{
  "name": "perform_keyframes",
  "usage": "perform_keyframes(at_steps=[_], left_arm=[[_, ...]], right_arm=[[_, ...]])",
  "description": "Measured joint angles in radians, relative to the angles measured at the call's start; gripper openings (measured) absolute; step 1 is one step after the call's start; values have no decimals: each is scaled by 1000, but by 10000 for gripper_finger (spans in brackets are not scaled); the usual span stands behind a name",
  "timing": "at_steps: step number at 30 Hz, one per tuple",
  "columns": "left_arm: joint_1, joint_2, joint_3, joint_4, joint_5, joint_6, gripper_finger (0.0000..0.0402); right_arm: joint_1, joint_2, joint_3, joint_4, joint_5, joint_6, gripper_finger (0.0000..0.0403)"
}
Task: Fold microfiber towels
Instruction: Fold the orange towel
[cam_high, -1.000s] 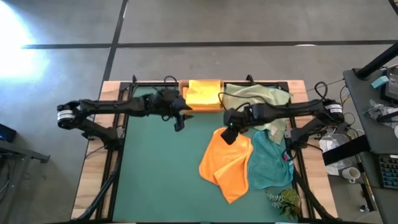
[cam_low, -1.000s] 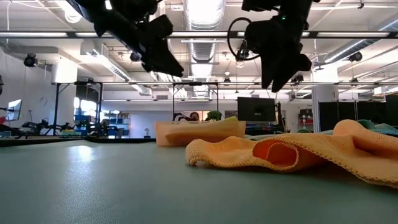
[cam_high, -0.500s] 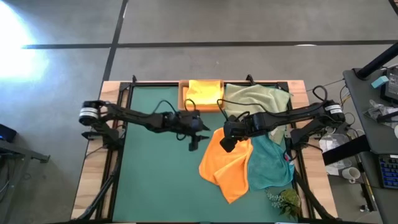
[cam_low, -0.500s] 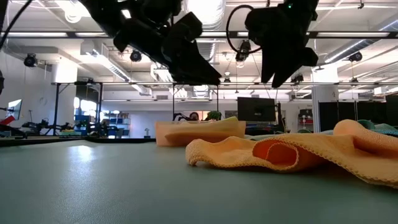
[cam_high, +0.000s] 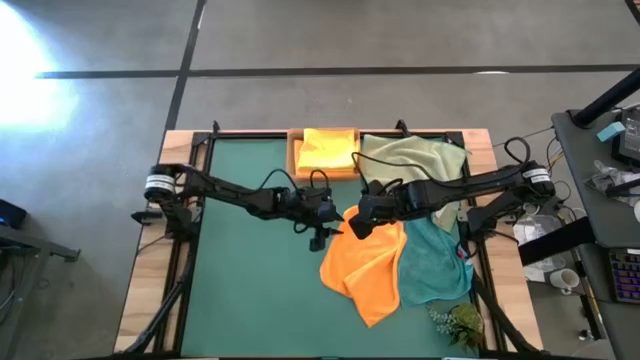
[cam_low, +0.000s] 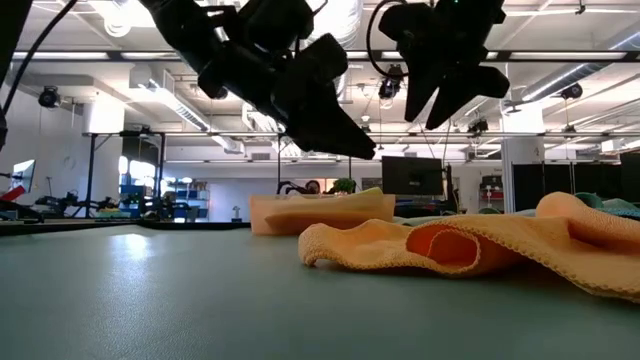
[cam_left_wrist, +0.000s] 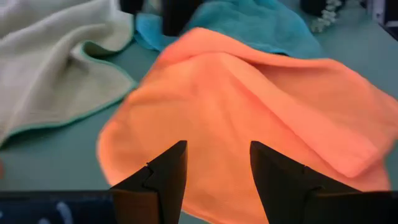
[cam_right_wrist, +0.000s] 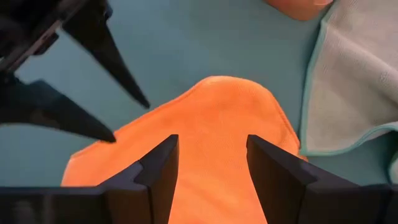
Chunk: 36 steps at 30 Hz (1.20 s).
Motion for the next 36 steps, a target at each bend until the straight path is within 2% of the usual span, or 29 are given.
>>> perform_keyframes(at_steps=[3,7,18,27,36], left_arm=[[-17,0,1,-1,0,4,160],[-27,34,5,90,0,2,160],[-34,178,50,49,-1,1,160],[-28,199,39,-105,-37,4,160],[-29,118,36,-364,-185,-5,160]], right_arm=[[0,0,0,26,0,19,175],[0,0,0,66,2,18,176],[0,0,-2,79,7,1,171],[0,0,-2,80,26,-12,169],[0,0,-3,83,26,-35,167]])
